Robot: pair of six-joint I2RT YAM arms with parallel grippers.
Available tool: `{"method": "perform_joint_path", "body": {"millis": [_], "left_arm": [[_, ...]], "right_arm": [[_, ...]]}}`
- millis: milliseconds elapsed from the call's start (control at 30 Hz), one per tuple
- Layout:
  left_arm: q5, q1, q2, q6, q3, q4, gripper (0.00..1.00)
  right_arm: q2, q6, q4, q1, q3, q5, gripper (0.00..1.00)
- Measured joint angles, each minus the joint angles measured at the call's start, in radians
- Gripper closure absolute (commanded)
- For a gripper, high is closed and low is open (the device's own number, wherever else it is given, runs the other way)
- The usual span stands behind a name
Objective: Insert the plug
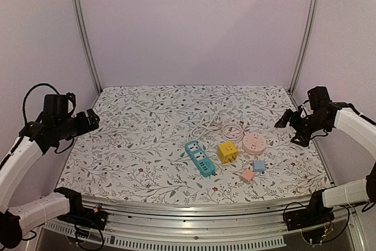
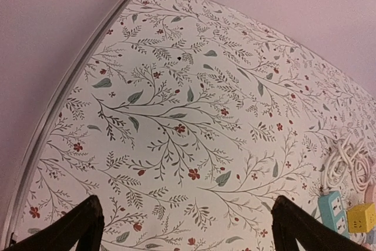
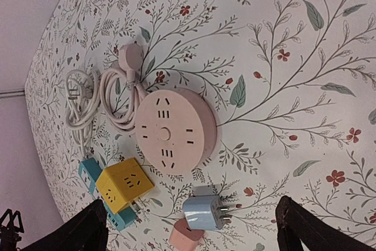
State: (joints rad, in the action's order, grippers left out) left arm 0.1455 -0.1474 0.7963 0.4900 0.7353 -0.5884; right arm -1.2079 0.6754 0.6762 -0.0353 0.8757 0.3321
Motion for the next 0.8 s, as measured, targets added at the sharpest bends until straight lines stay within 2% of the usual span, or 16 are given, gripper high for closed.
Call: {"method": "perform_joint_path", "body": {"millis": [233,400,633,800], "left_arm": [[-0.033,-0.037,0.014,-0.005,0.011,-0.002,0.00],[-0.033,-0.066,0.028,-0.004,0.014,-0.004,0.00],[-0.033,-0.102,0.030,-0.005,0.014,-0.010,0.01],[-0.033,-0.132,0.034,-0.005,0.018,-0.016,0.00]], "right_arm": [[0.001,-0.045,0.090,-0.073,0.000,0.010,0.06],[-0.013,-0.056,0.126,-0.187,0.000,-0.003,0.14],[-0.103,-0.032,0.160,-0.352,-0.029,-0.053,0.19],[-0.156,-0.014,0.171,-0.391,-0.032,-0.083,0.24]]}}
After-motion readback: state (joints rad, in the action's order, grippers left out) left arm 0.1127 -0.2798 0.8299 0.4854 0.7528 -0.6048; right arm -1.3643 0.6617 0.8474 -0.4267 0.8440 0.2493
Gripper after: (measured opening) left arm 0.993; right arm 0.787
